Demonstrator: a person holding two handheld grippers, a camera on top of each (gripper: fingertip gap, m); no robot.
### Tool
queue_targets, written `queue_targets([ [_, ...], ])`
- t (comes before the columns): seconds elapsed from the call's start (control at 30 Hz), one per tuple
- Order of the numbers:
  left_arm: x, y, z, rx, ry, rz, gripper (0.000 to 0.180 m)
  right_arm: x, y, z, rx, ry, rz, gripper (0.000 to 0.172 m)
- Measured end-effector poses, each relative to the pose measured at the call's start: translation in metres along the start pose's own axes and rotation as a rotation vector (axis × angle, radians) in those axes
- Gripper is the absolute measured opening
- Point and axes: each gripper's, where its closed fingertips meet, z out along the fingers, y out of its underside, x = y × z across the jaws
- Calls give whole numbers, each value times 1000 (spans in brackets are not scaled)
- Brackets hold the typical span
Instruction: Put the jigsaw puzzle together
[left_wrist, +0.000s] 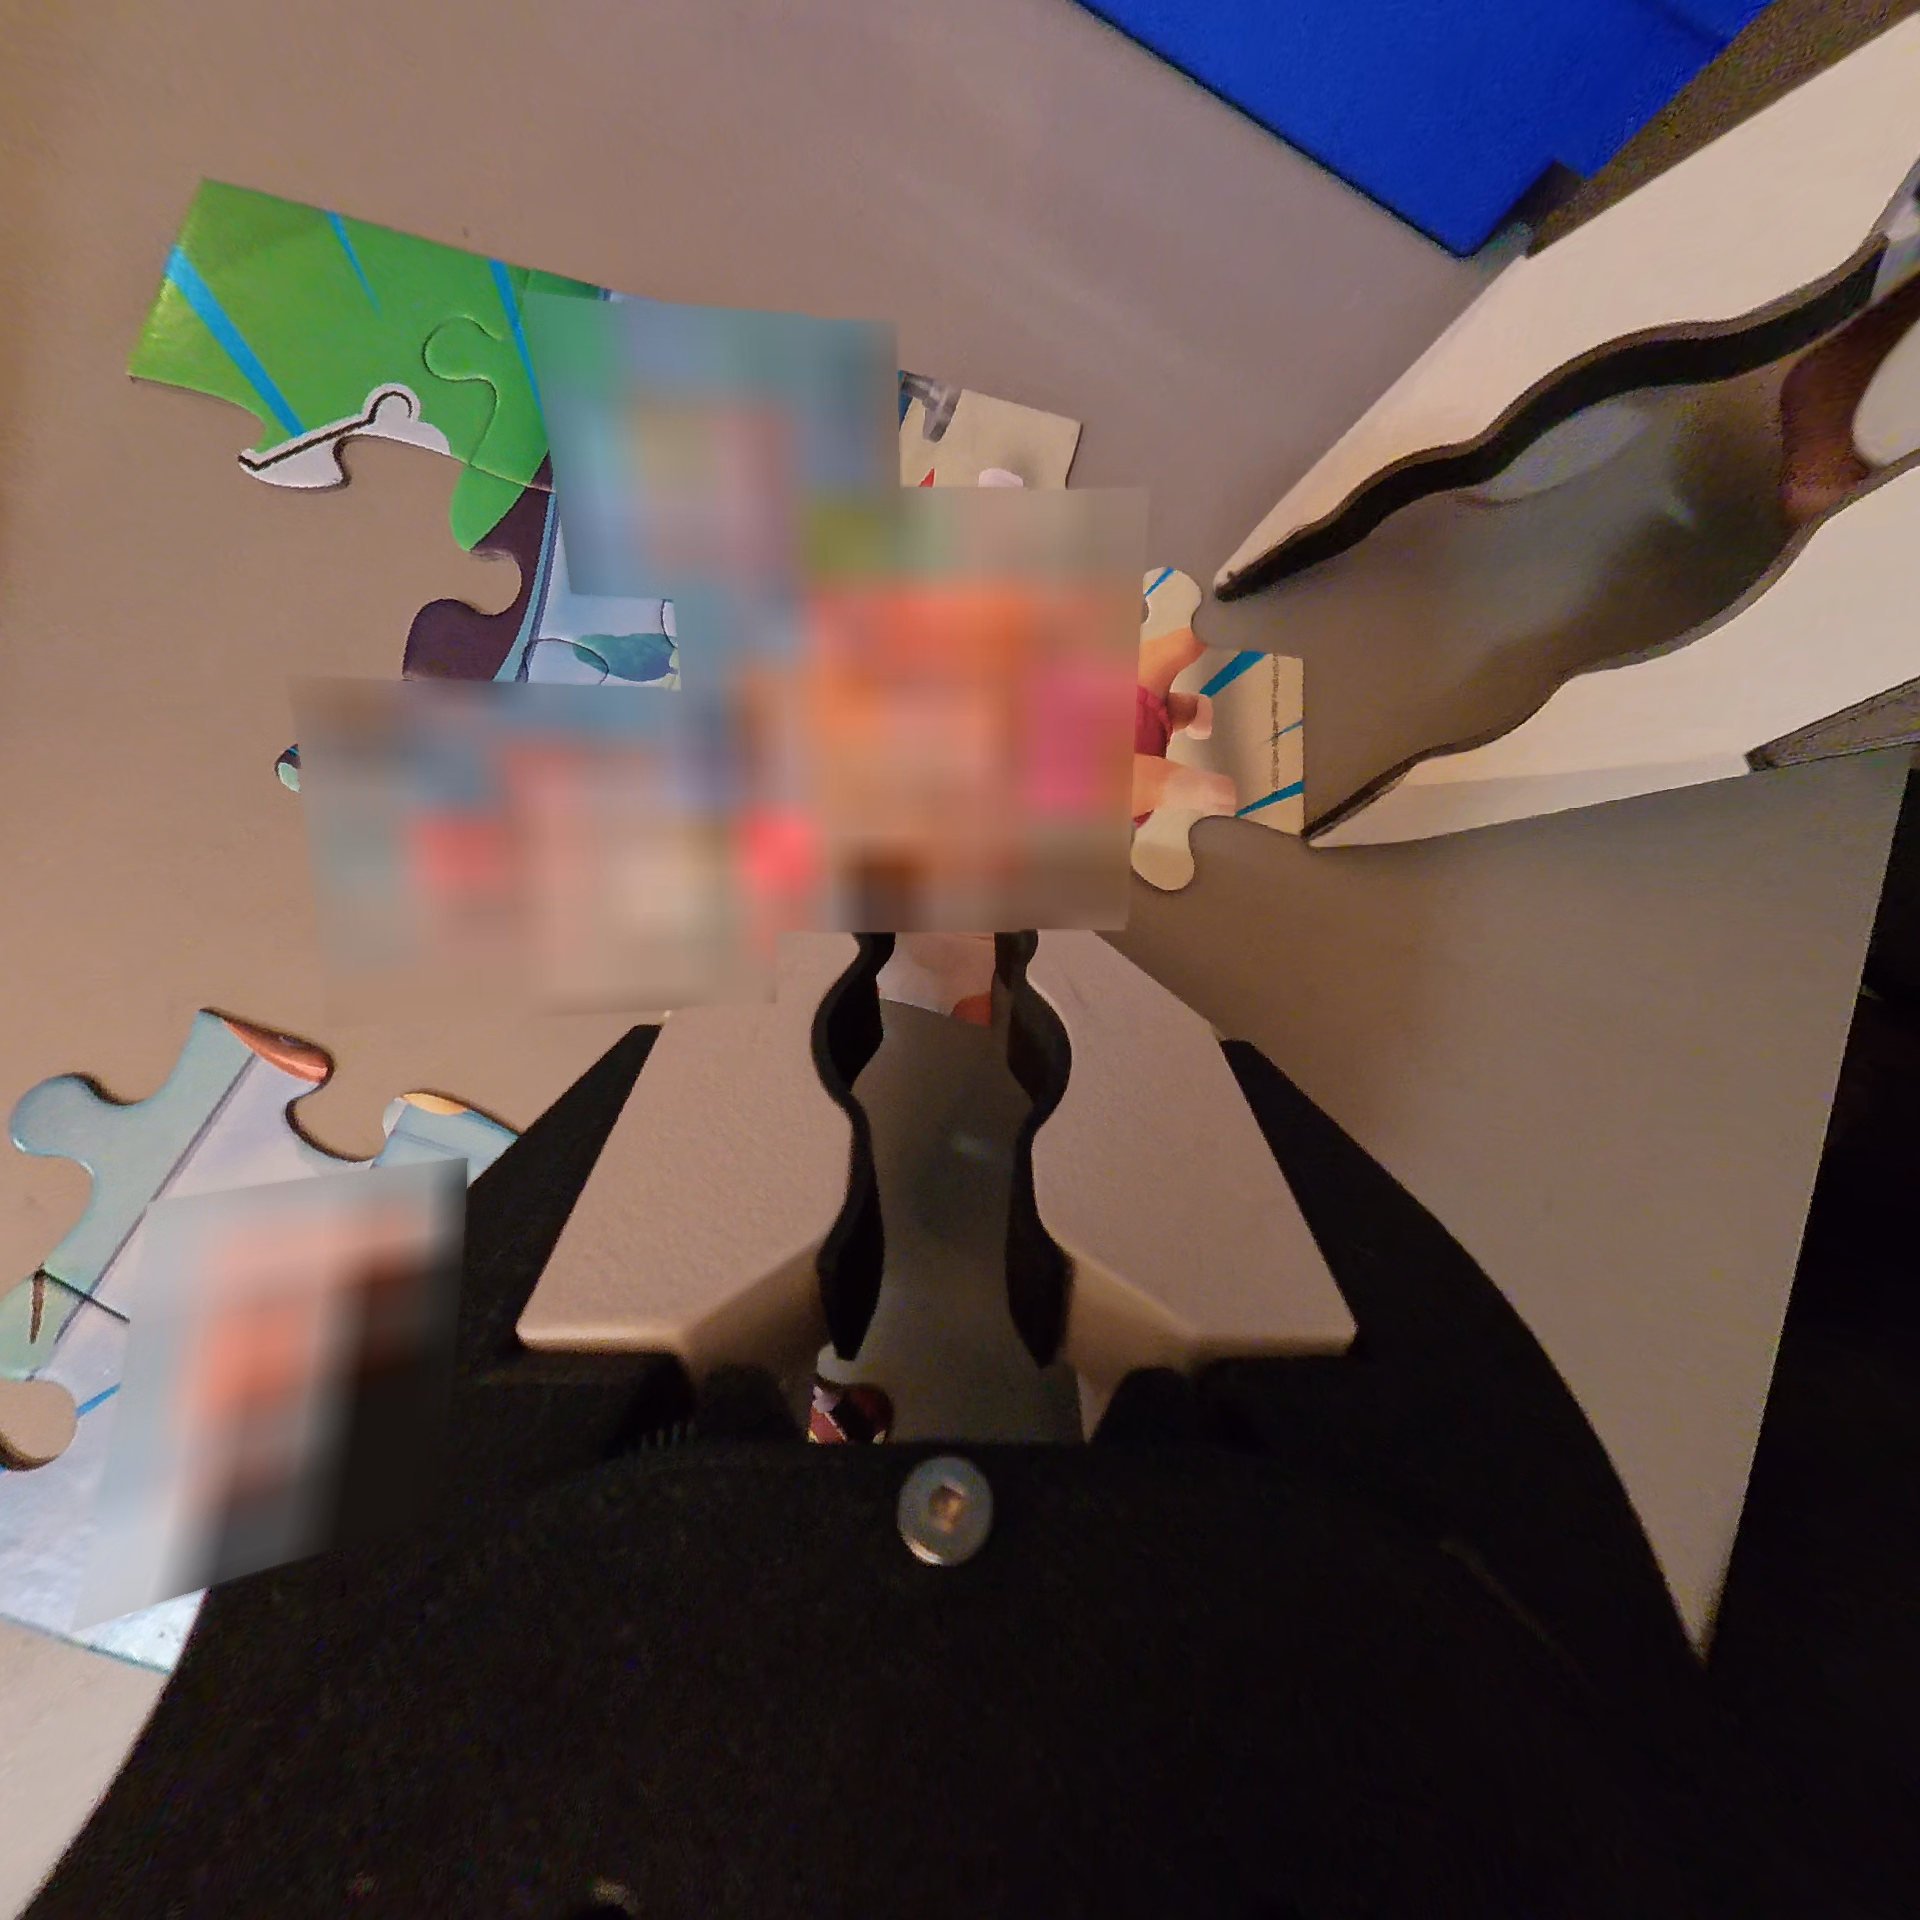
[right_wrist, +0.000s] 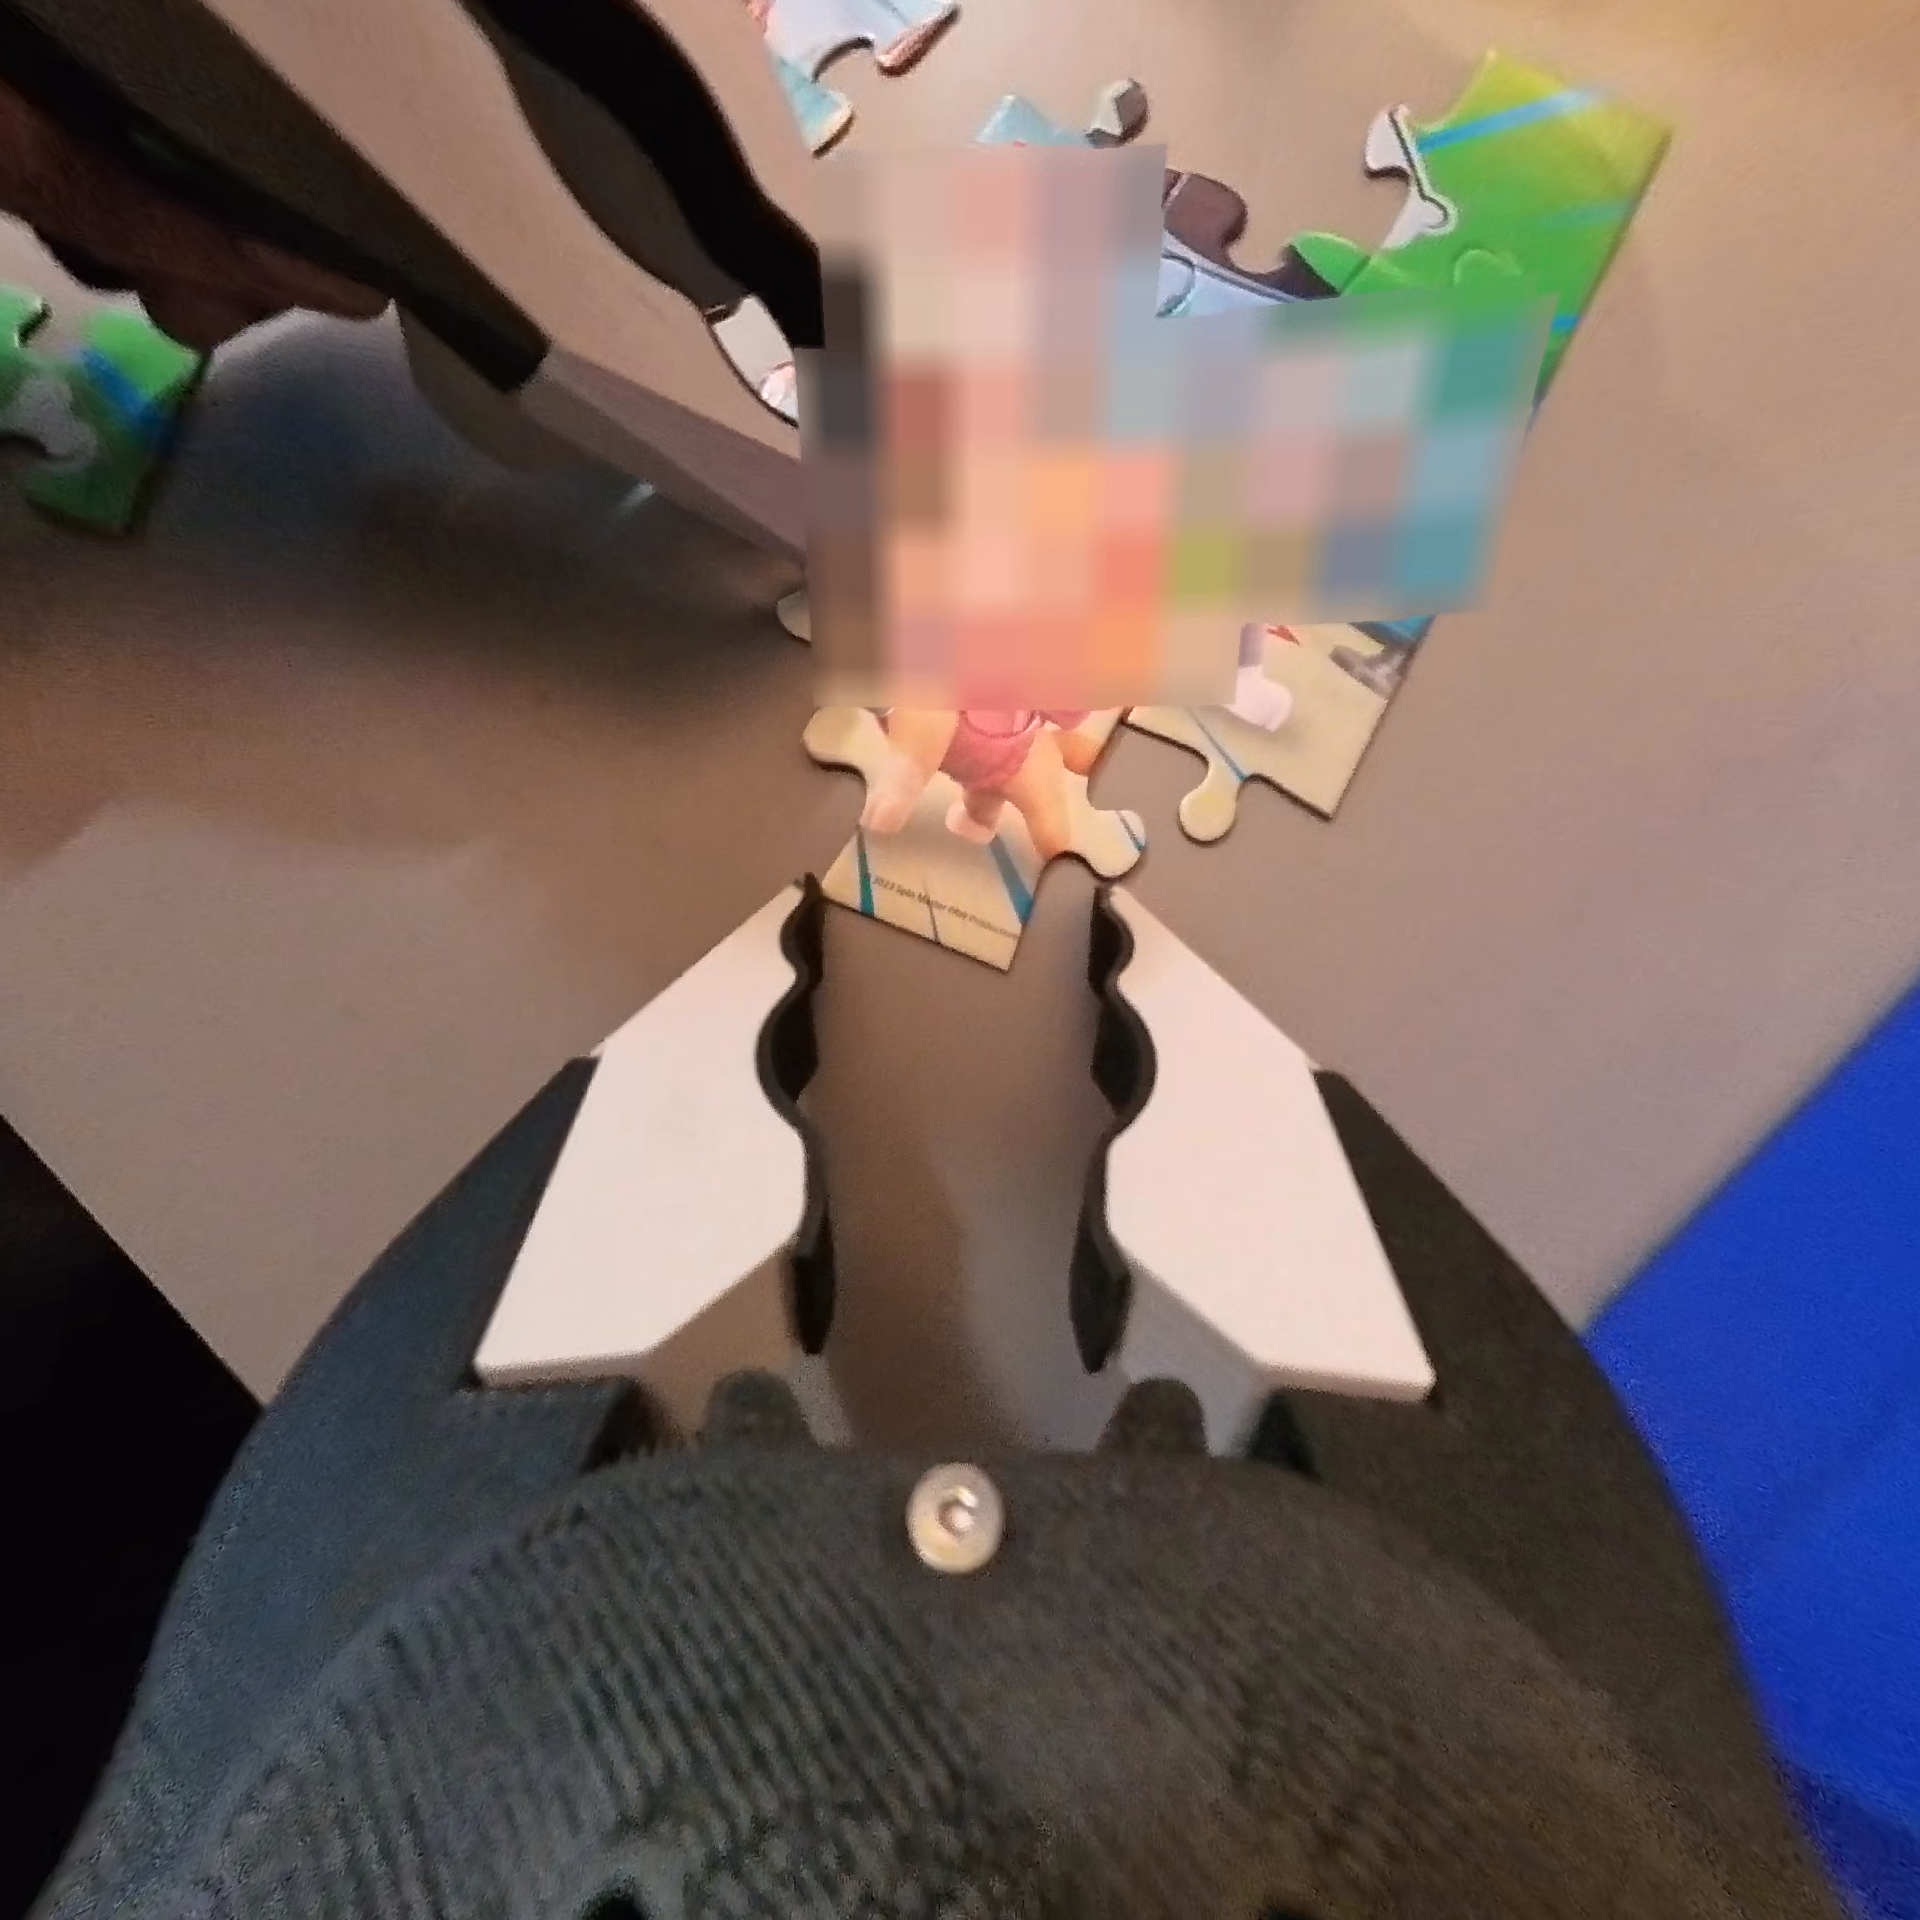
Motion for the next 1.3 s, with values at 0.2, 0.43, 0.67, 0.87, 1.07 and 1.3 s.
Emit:
queue_targets([
  [0.2,0,0,0,12,11,-9,16,-2,2,-2,7,69,27,54],
  [0.43,0,-1,0,24,23,-15,16,-3,-29,1,125,31,58,56],
  [0.67,2,0,-1,35,39,-25,16,9,-44,15,126,8,113,32],
  [0.87,2,-1,-1,56,69,-53,15,13,-28,19,42,74,138,30],
  [1.07,2,-1,-1,72,89,-61,14,11,-27,21,32,117,180,34],
  [1.3,2,-1,-1,83,82,-50,15,16,-24,18,35,174,270,30],
])
